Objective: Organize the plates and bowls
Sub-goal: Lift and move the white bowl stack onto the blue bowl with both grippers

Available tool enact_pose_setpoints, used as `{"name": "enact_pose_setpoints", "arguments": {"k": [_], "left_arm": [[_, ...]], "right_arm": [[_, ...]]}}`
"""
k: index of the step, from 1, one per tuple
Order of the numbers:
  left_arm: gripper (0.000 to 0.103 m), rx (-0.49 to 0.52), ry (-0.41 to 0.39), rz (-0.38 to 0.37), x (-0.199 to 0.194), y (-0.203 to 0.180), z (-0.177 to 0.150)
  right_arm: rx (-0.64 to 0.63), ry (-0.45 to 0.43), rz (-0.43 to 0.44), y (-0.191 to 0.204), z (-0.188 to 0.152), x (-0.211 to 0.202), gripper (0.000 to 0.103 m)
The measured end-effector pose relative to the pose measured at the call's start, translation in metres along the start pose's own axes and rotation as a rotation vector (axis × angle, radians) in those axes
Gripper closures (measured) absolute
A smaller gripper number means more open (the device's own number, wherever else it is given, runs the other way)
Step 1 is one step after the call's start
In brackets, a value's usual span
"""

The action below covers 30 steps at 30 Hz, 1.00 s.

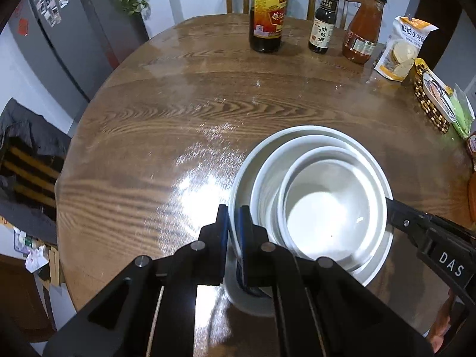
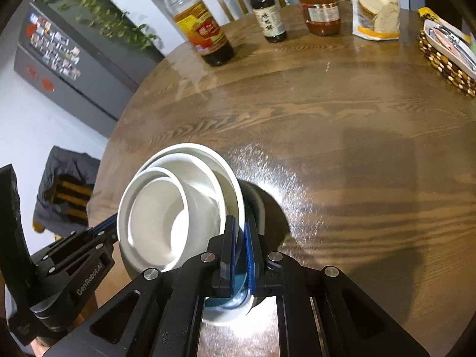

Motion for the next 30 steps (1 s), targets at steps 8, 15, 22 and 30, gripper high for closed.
{"name": "enact_pose_setpoints", "arguments": {"k": [8, 15, 22, 30], "left_arm": [[0.100, 0.028, -0.016, -0.001, 0.009, -0.005, 0.018], [0.099, 0.042, -0.021, -0.004, 0.018, -0.009, 0.037], [0.099, 0.055, -0.035, -0.007, 0.023, -0.011, 0.050], [0.093, 0.039, -0.045, -0.020, 0.026, -0.008, 0.054]], "right_arm": [[0.019, -0.037, -0.024, -0.003, 0.016, 0.006, 0.093], [0.019, -0.046, -0.050, -0.002, 0.031, 0.012, 0.093], [0.015, -0.052, -0.070, -0.003, 0.040, 0.014, 0.093], [-0.019, -0.066, -0.117, -0.001, 0.040, 0.011, 0.093]]}}
Point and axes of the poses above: each gripper's, at about its wrist camera, not at the fingertips, and x roughly the way its jaws point, y to its left, z to its top, the point moved 3 cm from there along x, roughly the way its jaws point, and after that the axes turned 1 degree about -z, right-handed, at the moved point
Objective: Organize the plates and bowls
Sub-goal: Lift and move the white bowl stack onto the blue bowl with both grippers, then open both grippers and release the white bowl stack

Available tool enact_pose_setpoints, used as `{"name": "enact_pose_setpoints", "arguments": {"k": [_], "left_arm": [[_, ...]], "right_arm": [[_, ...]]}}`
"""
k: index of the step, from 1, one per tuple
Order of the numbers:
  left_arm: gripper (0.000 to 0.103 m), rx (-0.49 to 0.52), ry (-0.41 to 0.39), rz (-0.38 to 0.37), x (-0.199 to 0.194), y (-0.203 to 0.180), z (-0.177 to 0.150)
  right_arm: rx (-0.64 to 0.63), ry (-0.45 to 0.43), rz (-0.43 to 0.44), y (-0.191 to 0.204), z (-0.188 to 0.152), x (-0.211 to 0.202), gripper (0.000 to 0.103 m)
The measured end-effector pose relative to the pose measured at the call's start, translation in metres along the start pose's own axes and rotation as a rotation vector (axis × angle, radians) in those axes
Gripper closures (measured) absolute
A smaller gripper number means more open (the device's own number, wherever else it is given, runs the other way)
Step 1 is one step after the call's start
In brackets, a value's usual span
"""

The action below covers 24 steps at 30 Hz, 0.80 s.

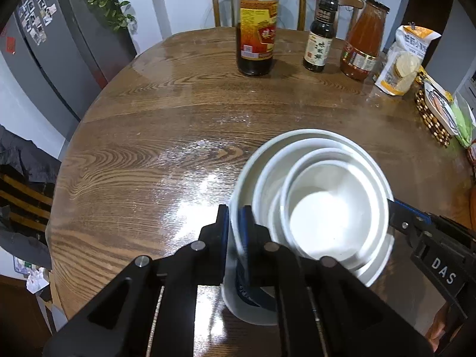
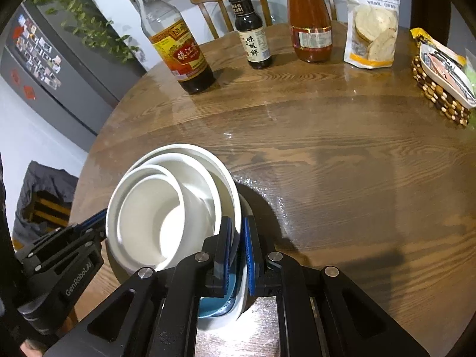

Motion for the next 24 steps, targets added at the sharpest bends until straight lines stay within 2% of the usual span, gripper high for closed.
{"name": "enact_pose_setpoints", "arguments": {"k": [3, 5, 8, 15, 17, 18, 20, 21, 22, 24], "left_arm": [[0.084, -0.014, 0.003, -0.006, 0.000, 0.005, -0.001], [0.067, -0.024, 0.005, 0.005, -0.001, 0.009, -0.002], [0.053, -0.037, -0.009, 0.010, -0.004, 0.015, -0.004], [0.048, -0.052, -0.068, 0.034, -0.024, 0.023, -0.005], [0.037, -0.056, -0.086, 0.035, -0.032, 0.024, -0.006], [0.036, -0.058, -0.094, 0.034, -0.036, 0.024, -0.008], [0.035, -0.057, -0.108, 0.034, -0.042, 0.023, -0.010], [0.035, -0.056, -0.113, 0.031, -0.045, 0.022, -0.011], [0.031, -0.054, -0.115, 0.027, -0.048, 0.022, -0.013], [0.026, -0.050, -0.129, 0.022, -0.056, 0.020, -0.017]], "right_arm": [[-0.009, -0.004, -0.018, 0.001, 0.000, -0.002, 0.093], [-0.020, -0.032, -0.038, 0.001, 0.001, -0.008, 0.093], [-0.050, -0.094, -0.043, 0.003, 0.008, -0.026, 0.088], [-0.081, -0.117, -0.004, 0.011, 0.002, -0.050, 0.087], [-0.091, -0.122, 0.000, 0.013, -0.002, -0.055, 0.086], [-0.094, -0.124, 0.003, 0.013, -0.004, -0.057, 0.081], [-0.098, -0.129, 0.007, 0.015, -0.009, -0.061, 0.065], [-0.102, -0.133, 0.008, 0.015, -0.011, -0.064, 0.054], [-0.110, -0.137, 0.011, 0.016, -0.014, -0.066, 0.048], [-0.130, -0.133, 0.011, 0.019, -0.019, -0.070, 0.047]]}}
Point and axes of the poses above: each gripper's, at about its wrist camera, not at the fingertips, and x roughly the way its jaws point, y to its left, z to its top, the point moved 3 cm from there along x, roughly the way its jaws point, and after that the axes turned 1 degree about -z, right-handed, at the moved point
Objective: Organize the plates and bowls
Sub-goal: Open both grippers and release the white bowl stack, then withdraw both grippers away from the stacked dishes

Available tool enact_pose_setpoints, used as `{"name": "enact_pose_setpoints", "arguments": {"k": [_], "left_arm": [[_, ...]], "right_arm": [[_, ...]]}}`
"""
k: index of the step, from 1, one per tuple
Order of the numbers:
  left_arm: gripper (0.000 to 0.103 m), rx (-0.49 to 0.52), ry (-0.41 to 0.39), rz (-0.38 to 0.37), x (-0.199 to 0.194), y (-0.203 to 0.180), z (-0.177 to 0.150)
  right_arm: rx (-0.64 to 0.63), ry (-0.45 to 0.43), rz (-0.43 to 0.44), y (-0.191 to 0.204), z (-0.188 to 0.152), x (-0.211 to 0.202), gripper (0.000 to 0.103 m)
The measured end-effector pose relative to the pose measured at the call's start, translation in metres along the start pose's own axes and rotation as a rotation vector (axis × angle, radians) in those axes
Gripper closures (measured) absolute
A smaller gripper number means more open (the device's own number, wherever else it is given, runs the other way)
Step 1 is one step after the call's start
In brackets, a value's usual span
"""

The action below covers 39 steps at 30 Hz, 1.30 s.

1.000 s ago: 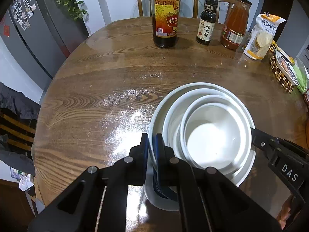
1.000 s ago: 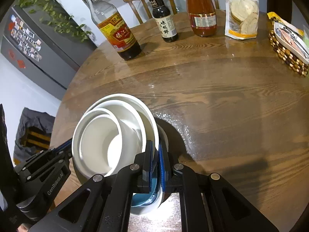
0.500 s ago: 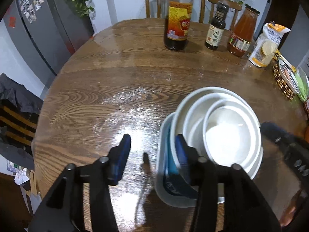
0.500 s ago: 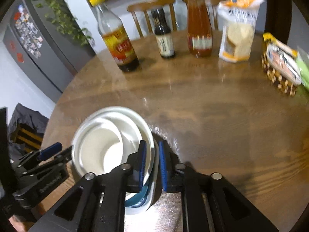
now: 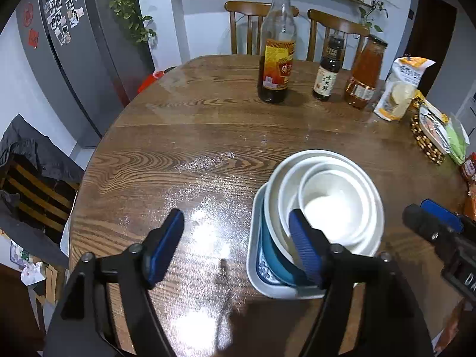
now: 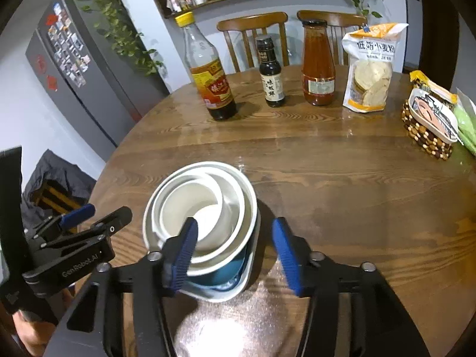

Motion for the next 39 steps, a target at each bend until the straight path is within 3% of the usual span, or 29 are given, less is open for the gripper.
{"name": "enact_pose_setpoints", "arguments": {"k": [6, 11, 39], "left_arm": [[0.018, 0.033, -0.035, -0.004, -0.023, -0.006, -0.008], [0.001, 0.045, -0.067, 0.007, -0.040, -0.008, -0.016], [0.001, 0.081, -0.043, 0.028, -0.054, -0.023, -0.047]], "right_arm": [[-0.081, 0.015, -0.008, 0.012, -0.019, -0.010, 0.031], [-0.113, 0.017, -0.019, 0.015, -0.033, -0.017, 0.030], [-0.170, 0.034, -0.042, 0.023, -0.056, -0.029, 0.030]]}}
Point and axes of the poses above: each gripper's, at about its wrist camera, not at the fingertips, and x roughly the way its jaws point, y to its left, z to its top, the point moved 3 cm from there along x, roughly the way its jaws point, and after that the axes turned 1 degree about -z, right-handed, at the moved point
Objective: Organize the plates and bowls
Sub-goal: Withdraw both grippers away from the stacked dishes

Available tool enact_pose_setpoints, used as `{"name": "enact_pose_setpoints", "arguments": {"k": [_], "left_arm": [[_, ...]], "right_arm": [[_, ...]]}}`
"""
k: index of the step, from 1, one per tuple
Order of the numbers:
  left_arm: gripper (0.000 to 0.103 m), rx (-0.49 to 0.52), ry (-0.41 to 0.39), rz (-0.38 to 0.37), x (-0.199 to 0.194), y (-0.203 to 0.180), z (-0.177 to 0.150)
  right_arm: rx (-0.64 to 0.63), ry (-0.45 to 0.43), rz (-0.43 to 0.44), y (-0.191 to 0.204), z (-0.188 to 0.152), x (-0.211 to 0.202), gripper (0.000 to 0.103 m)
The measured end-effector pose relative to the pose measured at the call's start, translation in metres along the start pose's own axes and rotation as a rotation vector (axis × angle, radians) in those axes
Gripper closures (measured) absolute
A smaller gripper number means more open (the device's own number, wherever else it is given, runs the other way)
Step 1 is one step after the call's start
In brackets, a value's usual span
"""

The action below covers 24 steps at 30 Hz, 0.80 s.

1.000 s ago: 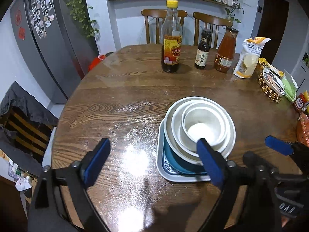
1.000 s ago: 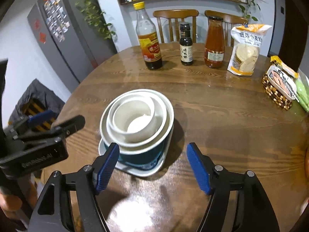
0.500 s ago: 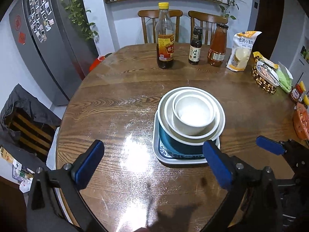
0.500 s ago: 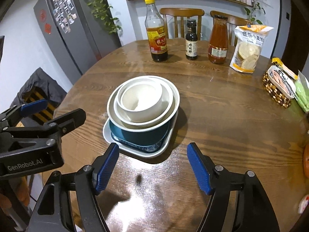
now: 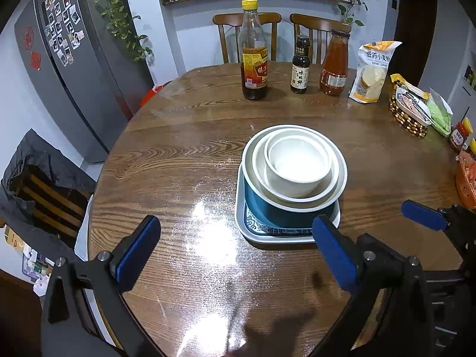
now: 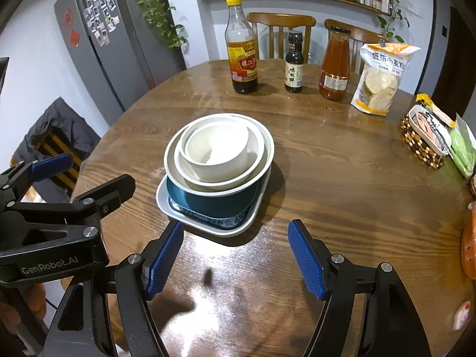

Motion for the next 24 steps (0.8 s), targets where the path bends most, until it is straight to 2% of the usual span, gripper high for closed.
{"name": "enact_pose_setpoints", "arguments": {"k": [24], "left_arm": [[0.001, 0.000, 0.003, -0.002, 0.0012, -0.0036, -0.0022]], "right_arm": [[-0.009, 0.002, -0.008, 0.0031, 0.0004, 0.0020, 0.029]]}}
Point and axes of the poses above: each gripper's, at about its wrist camera, not at the fingertips, and x roughly the way its jaws point, y to its left, z to its top, the point moved 3 cm from there along x, roughly the way its jaws point, and after that the axes turned 1 degree about -z, right-handed, at the moved point
